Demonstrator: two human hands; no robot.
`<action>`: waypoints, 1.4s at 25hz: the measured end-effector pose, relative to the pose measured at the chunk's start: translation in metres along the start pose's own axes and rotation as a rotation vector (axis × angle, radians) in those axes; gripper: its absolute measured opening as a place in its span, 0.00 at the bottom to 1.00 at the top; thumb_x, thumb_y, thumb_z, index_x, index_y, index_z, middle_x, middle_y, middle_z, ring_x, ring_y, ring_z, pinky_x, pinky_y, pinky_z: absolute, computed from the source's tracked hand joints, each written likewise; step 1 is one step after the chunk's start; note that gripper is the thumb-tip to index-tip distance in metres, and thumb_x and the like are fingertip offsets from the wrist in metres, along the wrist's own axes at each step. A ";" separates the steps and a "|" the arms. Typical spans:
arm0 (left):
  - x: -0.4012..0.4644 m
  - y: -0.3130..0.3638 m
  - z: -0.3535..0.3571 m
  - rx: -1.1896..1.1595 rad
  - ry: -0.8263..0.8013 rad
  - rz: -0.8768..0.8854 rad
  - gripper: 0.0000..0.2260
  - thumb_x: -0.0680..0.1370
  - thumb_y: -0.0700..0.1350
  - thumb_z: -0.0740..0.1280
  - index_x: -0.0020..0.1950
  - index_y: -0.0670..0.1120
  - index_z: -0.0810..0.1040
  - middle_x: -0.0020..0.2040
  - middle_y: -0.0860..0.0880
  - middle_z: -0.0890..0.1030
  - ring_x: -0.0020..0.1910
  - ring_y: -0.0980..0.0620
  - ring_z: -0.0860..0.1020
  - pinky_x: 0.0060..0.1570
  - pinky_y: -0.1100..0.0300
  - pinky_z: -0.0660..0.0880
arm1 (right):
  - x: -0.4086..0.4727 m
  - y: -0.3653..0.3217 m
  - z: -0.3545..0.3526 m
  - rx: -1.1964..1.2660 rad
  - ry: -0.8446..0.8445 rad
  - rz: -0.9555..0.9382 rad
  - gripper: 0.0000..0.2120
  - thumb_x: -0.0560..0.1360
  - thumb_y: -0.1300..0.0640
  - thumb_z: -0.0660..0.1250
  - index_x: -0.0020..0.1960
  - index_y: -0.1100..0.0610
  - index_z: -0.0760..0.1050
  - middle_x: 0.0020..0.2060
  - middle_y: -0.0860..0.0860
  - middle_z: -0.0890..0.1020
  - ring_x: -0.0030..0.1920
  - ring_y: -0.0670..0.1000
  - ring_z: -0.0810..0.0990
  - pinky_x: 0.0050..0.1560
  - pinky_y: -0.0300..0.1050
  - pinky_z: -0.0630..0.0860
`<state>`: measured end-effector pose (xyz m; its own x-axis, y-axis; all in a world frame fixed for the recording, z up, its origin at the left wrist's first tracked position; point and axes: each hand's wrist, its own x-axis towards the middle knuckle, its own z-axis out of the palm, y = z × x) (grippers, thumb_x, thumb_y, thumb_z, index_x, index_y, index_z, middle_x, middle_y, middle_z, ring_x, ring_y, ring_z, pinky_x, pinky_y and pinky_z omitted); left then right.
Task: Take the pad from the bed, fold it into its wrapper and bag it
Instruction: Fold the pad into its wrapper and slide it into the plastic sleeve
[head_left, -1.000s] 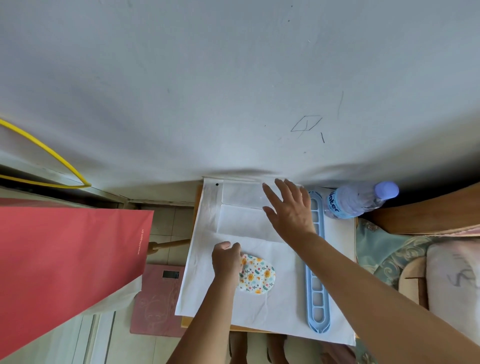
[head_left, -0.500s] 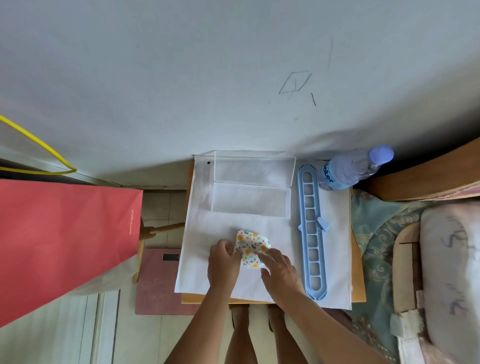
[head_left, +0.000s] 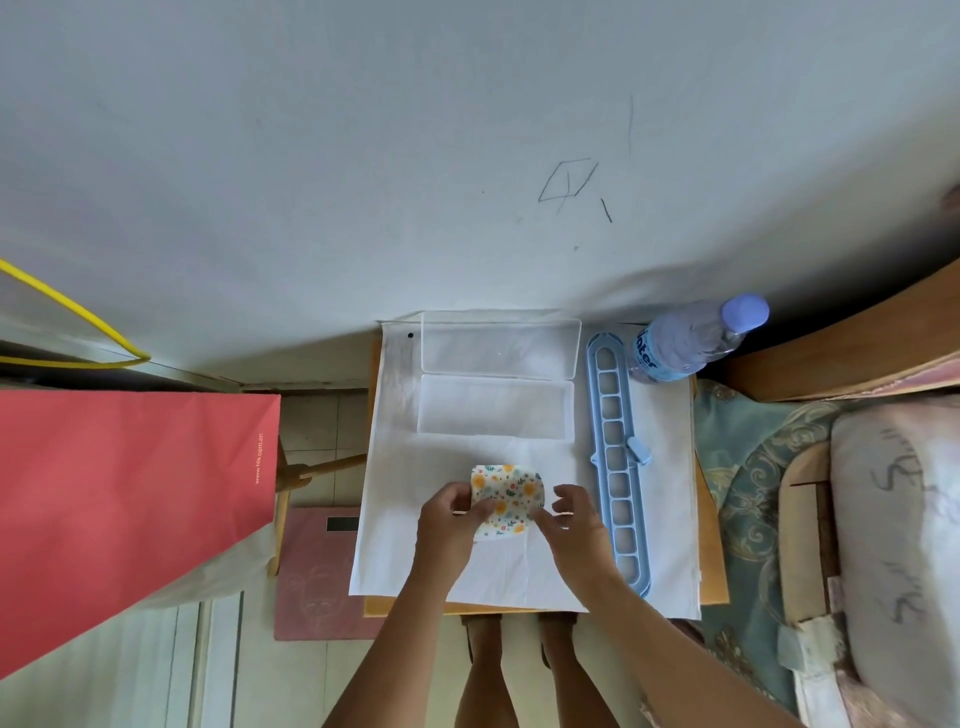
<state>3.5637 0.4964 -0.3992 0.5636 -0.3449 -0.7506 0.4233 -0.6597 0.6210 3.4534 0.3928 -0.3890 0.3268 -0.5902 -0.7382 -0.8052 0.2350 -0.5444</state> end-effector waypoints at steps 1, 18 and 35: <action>0.000 0.003 -0.002 -0.039 -0.016 -0.007 0.09 0.74 0.43 0.71 0.53 0.45 0.77 0.52 0.46 0.81 0.53 0.46 0.80 0.44 0.58 0.82 | 0.002 -0.004 -0.003 0.104 -0.022 0.058 0.18 0.75 0.55 0.67 0.62 0.56 0.68 0.51 0.53 0.78 0.48 0.50 0.77 0.39 0.36 0.73; 0.014 0.036 -0.010 0.057 0.167 0.034 0.10 0.79 0.45 0.61 0.54 0.42 0.78 0.52 0.41 0.83 0.44 0.50 0.80 0.39 0.66 0.75 | 0.079 -0.097 -0.010 0.110 0.104 -0.002 0.03 0.72 0.59 0.71 0.42 0.58 0.78 0.32 0.48 0.77 0.32 0.47 0.76 0.34 0.42 0.76; 0.033 0.068 -0.019 0.595 0.225 0.449 0.13 0.79 0.43 0.62 0.63 0.45 0.76 0.63 0.46 0.79 0.59 0.48 0.79 0.55 0.58 0.78 | 0.057 -0.083 0.014 -0.713 0.381 -0.473 0.13 0.72 0.64 0.68 0.57 0.61 0.74 0.52 0.58 0.80 0.54 0.59 0.77 0.51 0.53 0.76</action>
<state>3.6241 0.4527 -0.3775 0.7482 -0.5619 -0.3527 -0.2956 -0.7583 0.5810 3.5458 0.3506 -0.3915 0.6151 -0.7466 -0.2536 -0.7848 -0.5486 -0.2883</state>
